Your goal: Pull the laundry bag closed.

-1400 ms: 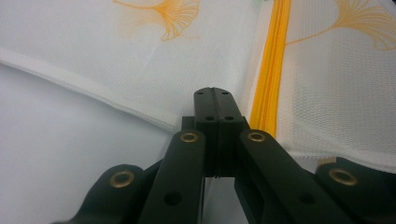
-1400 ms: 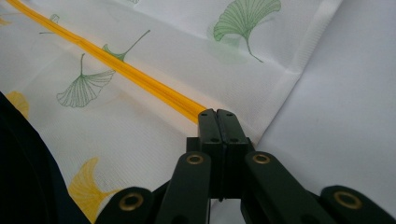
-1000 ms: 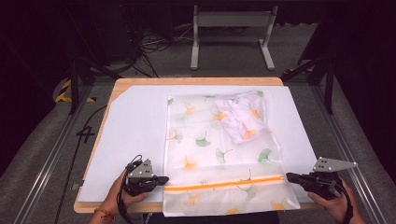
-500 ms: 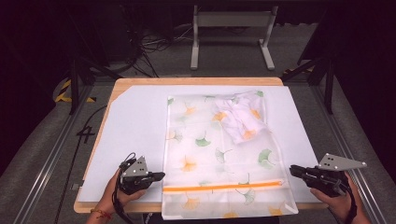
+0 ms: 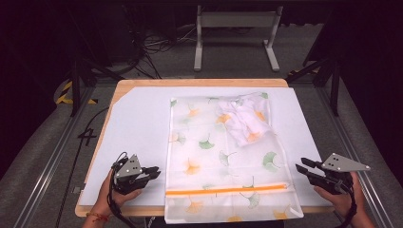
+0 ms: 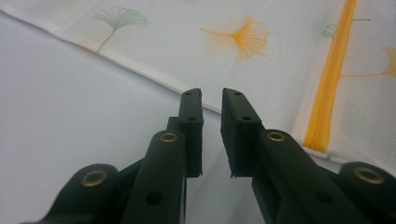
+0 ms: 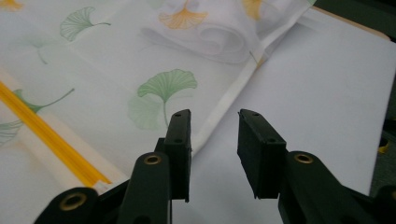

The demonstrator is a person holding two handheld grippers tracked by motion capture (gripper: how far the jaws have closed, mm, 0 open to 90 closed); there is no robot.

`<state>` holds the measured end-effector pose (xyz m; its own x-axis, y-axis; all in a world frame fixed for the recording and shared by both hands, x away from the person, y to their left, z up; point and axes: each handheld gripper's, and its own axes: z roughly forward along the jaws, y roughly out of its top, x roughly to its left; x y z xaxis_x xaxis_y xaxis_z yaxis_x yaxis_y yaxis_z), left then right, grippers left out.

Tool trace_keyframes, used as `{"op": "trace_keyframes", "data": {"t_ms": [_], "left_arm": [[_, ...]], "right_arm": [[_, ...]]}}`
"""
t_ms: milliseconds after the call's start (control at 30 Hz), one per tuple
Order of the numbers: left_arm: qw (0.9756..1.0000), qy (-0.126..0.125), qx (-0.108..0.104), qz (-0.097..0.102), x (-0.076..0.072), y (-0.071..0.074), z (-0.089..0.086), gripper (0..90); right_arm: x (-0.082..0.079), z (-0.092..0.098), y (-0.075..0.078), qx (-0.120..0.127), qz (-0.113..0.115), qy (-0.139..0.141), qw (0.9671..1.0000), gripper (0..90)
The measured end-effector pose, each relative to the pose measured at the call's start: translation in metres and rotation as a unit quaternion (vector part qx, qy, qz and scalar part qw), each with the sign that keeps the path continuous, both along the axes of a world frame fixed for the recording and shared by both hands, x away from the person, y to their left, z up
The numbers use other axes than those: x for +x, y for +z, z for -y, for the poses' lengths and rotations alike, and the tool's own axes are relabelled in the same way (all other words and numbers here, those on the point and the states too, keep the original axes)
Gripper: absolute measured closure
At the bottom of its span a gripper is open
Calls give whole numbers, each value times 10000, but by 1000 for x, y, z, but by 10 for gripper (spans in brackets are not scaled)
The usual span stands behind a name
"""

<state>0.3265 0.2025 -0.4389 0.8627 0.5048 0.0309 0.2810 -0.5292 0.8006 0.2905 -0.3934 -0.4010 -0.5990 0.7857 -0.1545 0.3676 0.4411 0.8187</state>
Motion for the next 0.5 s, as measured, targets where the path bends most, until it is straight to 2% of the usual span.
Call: {"op": "trace_keyframes", "data": {"t_ms": [133, 167, 233, 267, 367, 467, 500], "left_arm": [[9999, 122, -21, 85, 1, 0, -5, 697], [9993, 315, 26, 204, 1, 0, -8, 640], [9992, 333, 6, 217, 1, 0, -9, 609], [9985, 474, 31, 286, 1, 1, -12, 577], [9970, 700, 26, 336, 3, 0, -17, 495], [9958, 849, -25, 328, 5, -1, -23, 459], [9958, 849, -25, 328, 5, -1, -23, 419]], "right_arm": [[2, 6, -1, 60, 155, -183, 9997, 573], [3, 9, -1, 92, 177, -247, 9995, 537], [4, 10, -1, 144, 204, -301, 9992, 537], [5, 14, -2, 183, 260, -362, 9988, 507], [7, 16, -3, 152, 297, -488, 9982, 446], [8, 18, -5, 169, 336, -536, 9979, 432], [8, 18, -5, 169, 336, -536, 9979, 432]]}}
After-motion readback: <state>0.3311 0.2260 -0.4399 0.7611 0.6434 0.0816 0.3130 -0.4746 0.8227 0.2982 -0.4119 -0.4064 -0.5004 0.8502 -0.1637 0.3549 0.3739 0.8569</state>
